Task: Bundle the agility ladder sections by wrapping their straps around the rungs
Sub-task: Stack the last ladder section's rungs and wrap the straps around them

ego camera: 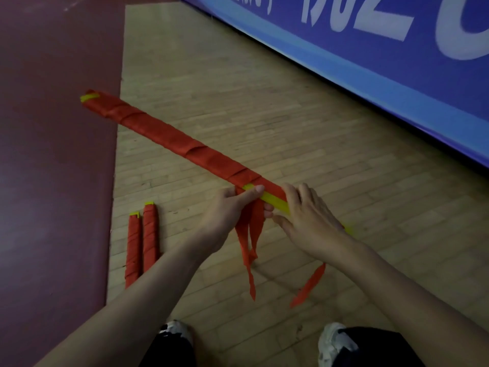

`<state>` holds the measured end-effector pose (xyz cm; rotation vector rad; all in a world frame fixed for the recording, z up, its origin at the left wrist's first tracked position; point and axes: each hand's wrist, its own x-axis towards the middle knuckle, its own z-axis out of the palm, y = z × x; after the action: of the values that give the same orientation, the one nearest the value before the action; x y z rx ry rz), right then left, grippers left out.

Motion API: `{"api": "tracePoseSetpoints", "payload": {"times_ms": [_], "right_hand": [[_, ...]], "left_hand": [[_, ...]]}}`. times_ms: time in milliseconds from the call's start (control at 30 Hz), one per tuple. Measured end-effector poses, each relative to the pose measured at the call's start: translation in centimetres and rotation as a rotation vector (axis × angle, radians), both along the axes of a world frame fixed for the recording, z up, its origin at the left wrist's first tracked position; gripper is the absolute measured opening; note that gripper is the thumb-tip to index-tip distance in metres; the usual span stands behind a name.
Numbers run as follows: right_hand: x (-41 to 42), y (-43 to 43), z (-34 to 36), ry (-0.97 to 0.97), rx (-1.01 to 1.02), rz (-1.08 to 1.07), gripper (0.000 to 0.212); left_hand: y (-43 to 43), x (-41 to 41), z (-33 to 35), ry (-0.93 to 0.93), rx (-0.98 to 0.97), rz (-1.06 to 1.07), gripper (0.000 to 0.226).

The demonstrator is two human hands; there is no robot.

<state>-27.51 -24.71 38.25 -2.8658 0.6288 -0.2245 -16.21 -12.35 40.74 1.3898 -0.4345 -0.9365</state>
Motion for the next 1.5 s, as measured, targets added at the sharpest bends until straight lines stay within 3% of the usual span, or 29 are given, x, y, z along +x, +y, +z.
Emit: {"api": "tracePoseSetpoints", "payload": {"times_ms": [100, 367, 500, 633, 1033, 1200, 1500], "right_hand": [[-0.6, -1.1, 1.7, -0.059, 0.274, 0.07, 0.058], [-2.7, -3.3, 4.4, 0.075, 1.119, 0.121, 0.033], [-3.1, -3.4, 4.6, 0.144, 1.337, 0.172, 0.035], [-3.1, -3.6, 4.7, 0.082, 1.471, 0.197, 0.03], [-2.5, -3.7, 4.2, -0.125, 1.252, 0.105, 0.037], [-1.9, -3.6, 3.1, -0.107, 1.008, 0.082, 0.024], [-1.3, -2.3, 2.3, 0.01, 0.359, 0.097, 0.038]], "left_hand": [[0.3, 0.5, 0.5, -0.029, 0.011, -0.037, 0.024], [0.9, 1.4, 2.0, -0.09, -0.056, -0.196, 0.026], [1.1, 1.7, 2.3, -0.123, -0.075, -0.226, 0.026], [1.1, 1.7, 2.3, -0.099, -0.101, -0.199, 0.027], [1.1, 1.7, 1.4, 0.053, -0.035, -0.24, 0.015], [0.6, 1.1, 1.1, 0.038, 0.013, -0.217, 0.018], [0.6, 0.7, 0.4, 0.052, 0.003, -0.149, 0.02]]}}
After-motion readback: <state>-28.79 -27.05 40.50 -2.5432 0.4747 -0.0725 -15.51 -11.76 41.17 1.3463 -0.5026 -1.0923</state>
